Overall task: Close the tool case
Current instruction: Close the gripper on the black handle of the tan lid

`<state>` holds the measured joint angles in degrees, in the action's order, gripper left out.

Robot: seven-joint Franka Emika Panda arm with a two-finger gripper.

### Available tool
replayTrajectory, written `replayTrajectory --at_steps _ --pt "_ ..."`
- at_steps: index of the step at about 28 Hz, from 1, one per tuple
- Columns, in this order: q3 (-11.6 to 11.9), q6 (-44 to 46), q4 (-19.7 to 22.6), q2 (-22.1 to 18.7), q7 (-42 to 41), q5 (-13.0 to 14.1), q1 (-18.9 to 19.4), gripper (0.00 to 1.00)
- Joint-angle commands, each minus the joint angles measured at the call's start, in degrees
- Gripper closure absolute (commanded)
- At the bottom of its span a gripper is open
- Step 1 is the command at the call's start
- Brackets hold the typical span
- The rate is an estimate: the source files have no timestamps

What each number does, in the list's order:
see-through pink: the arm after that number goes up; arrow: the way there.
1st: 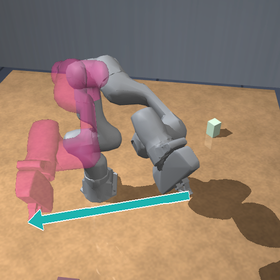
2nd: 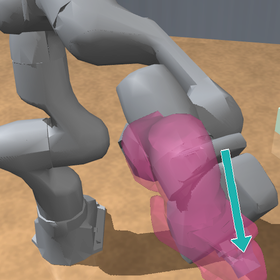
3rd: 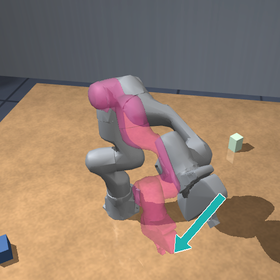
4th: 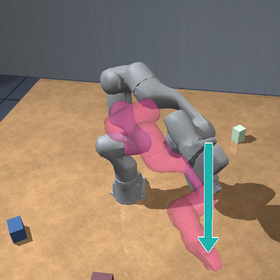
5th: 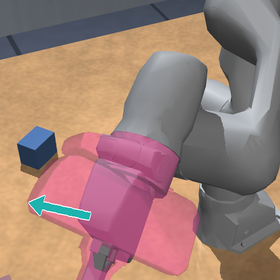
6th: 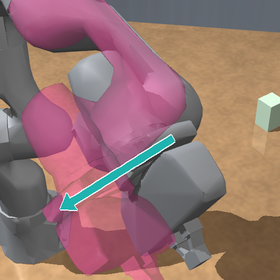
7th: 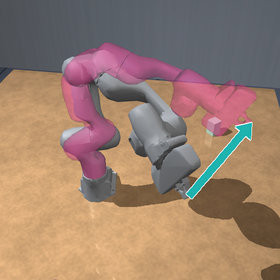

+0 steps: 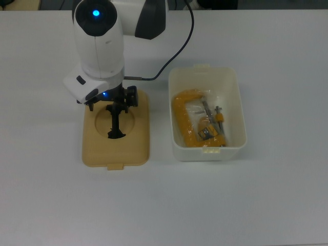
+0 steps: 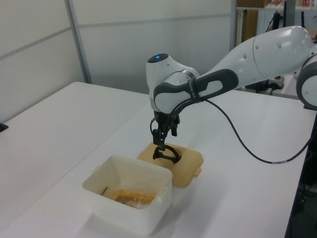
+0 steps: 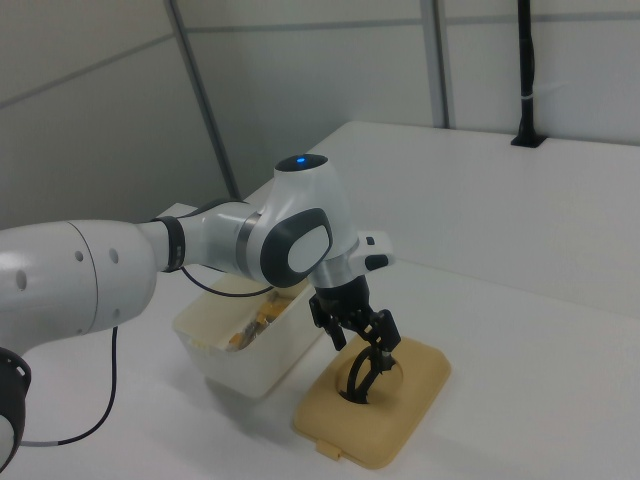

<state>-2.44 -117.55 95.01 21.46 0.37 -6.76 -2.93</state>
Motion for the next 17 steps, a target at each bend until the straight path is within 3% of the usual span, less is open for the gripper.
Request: replayTrajectory --at_steps 1,7,11,16,17 --pt "-0.2 -1.1 0.35 0.07 2.0 -2.38 0.21 0.0" --pt "-0.55 -1.02 0.43 1.03 4.46 -4.66 0.56 0.14" --pt "-1.07 -1.02 0.52 1.12 4.82 -5.02 0.65 0.17" --pt "-2.22 -0.93 0.52 1.3 7.18 -5.28 0.65 0.4" --pt "-2.74 -0.93 0.52 1.3 7.88 -5.37 0.65 0.5"
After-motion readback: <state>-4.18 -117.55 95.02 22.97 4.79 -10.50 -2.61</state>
